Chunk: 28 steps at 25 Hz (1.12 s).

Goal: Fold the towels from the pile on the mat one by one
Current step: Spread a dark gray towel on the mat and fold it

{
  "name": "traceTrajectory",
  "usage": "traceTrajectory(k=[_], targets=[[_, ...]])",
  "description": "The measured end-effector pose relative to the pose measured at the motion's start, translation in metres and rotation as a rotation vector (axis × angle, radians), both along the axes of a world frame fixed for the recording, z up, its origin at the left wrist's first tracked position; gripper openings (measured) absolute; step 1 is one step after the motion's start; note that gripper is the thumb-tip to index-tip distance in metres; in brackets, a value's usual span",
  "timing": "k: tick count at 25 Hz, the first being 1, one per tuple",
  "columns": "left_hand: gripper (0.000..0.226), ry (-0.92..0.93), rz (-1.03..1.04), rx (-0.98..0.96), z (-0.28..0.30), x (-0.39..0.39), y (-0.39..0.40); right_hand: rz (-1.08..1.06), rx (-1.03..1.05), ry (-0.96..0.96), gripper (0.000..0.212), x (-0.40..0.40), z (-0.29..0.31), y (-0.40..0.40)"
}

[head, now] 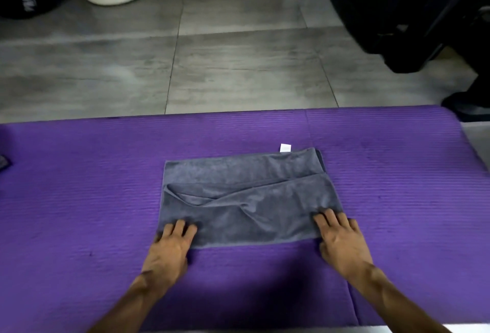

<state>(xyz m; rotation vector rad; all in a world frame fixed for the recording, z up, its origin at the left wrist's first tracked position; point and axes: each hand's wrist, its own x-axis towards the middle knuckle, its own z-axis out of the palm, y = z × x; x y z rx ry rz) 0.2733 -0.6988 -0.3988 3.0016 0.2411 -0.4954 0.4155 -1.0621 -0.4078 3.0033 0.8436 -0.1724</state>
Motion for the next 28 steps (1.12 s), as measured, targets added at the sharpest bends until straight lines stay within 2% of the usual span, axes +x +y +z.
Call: traceTrajectory(k=[4, 7, 9, 11, 13, 16, 18, 21, 23, 24, 25, 27, 28], targets=[[0.079, 0.091, -0.024, 0.046, 0.006, 0.013, 0.006, -0.004, -0.052, -0.064, 0.047, 0.010, -0.001, 0.008], [0.061, 0.111, -0.022, 0.036, 0.019, 0.020, 0.000, 0.026, -0.053, -0.083, 0.041, 0.013, 0.001, 0.007], [0.058, 0.167, -0.065, 0.052, 0.022, 0.023, -0.001, 0.028, -0.027, -0.092, 0.042, 0.012, 0.004, 0.001], [0.055, 0.274, -0.151, -0.027, 0.027, 0.019, 0.002, 0.068, 0.009, -0.089, 0.043, -0.001, 0.007, -0.013], [0.044, 0.298, -0.242, -0.206, 0.028, 0.001, 0.009, 0.160, 0.011, -0.055, 0.044, -0.026, 0.005, -0.034], [0.029, 0.480, -0.278, -0.380, 0.030, -0.018, 0.019, 0.214, 0.002, 0.051, 0.058, -0.053, 0.007, -0.053], [0.026, 0.406, -0.178, -0.374, 0.026, -0.010, 0.028, 0.177, 0.065, 0.028, 0.038, -0.042, 0.013, -0.047], [0.041, 0.026, -0.052, -0.283, 0.018, 0.009, 0.039, 0.071, 0.083, 0.015, 0.049, -0.005, 0.023, -0.020], [0.055, 0.006, -0.063, -0.133, 0.012, 0.018, 0.039, 0.023, 0.050, 0.126, 0.058, 0.019, 0.023, -0.008], [0.057, 0.059, -0.067, -0.084, 0.010, 0.021, 0.037, -0.004, 0.043, 0.208, 0.053, 0.028, 0.022, -0.006], [0.052, 0.076, -0.063, -0.078, 0.010, 0.023, 0.035, -0.023, 0.062, 0.271, 0.041, 0.036, 0.021, -0.005], [0.028, -0.002, -0.051, -0.141, 0.010, 0.028, 0.039, -0.059, 0.151, 0.325, 0.016, 0.047, 0.023, -0.008], [0.020, -0.044, -0.042, -0.175, 0.011, 0.030, 0.043, -0.094, 0.209, 0.368, 0.012, 0.051, 0.025, -0.012]])
